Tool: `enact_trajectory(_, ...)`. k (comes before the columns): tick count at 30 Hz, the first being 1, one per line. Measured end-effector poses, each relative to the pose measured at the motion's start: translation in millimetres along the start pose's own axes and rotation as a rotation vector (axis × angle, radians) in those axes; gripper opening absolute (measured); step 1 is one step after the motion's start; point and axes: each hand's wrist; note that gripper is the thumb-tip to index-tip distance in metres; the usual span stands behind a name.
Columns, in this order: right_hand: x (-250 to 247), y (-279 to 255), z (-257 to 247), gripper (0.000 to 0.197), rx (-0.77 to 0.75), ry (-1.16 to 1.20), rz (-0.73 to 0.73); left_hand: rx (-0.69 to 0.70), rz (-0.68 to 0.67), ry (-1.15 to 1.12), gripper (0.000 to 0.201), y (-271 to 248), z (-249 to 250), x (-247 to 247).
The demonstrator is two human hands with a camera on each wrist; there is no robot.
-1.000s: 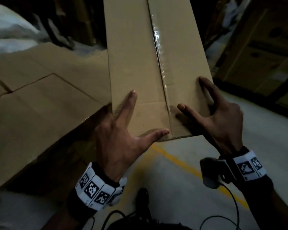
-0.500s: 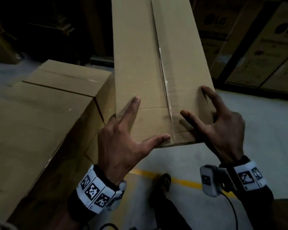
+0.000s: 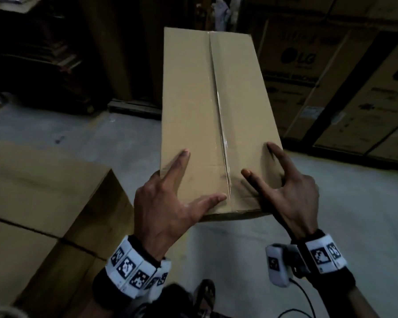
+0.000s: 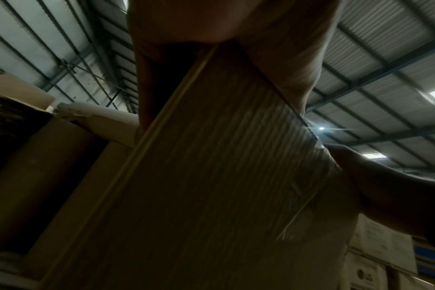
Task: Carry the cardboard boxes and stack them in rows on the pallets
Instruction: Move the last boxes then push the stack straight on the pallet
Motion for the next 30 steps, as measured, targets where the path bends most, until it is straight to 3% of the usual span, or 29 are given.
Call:
enact_trajectory(6, 84, 136, 20, 0.097, 0.011, -0.016, -0.092, -0.118, -0.054, 0.078, 0.116, 130, -24, 62)
enact_trajectory(10, 151, 230, 27, 0.095, -0.015, -0.040, -0.155, -0.190, -0.111, 0.111, 0.123, 222, -67, 117)
enact_trajectory(13, 206, 312, 11, 0.096, -0.024, -0.031, -0.187, -0.202, -0.081, 0.130, 0.124, 307, -104, 146)
enact_trajectory(20, 334, 495, -70, 0.098, -0.052, 0.070, -0.312, -0.379, 0.024, 0.129, 0.123, 494, -190, 156)
enact_trajectory(30, 531, 633, -230, 0.096, -0.261, 0.170, -0.605, -0.703, 0.221, 0.218, 0.122, 626, -338, 103)
Point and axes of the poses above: each hand's wrist, its own y-axis towards the middle knuckle, its own x-axis out of the palm, z = x × y, and after that the axes turned 6 degrees about z, right-handed
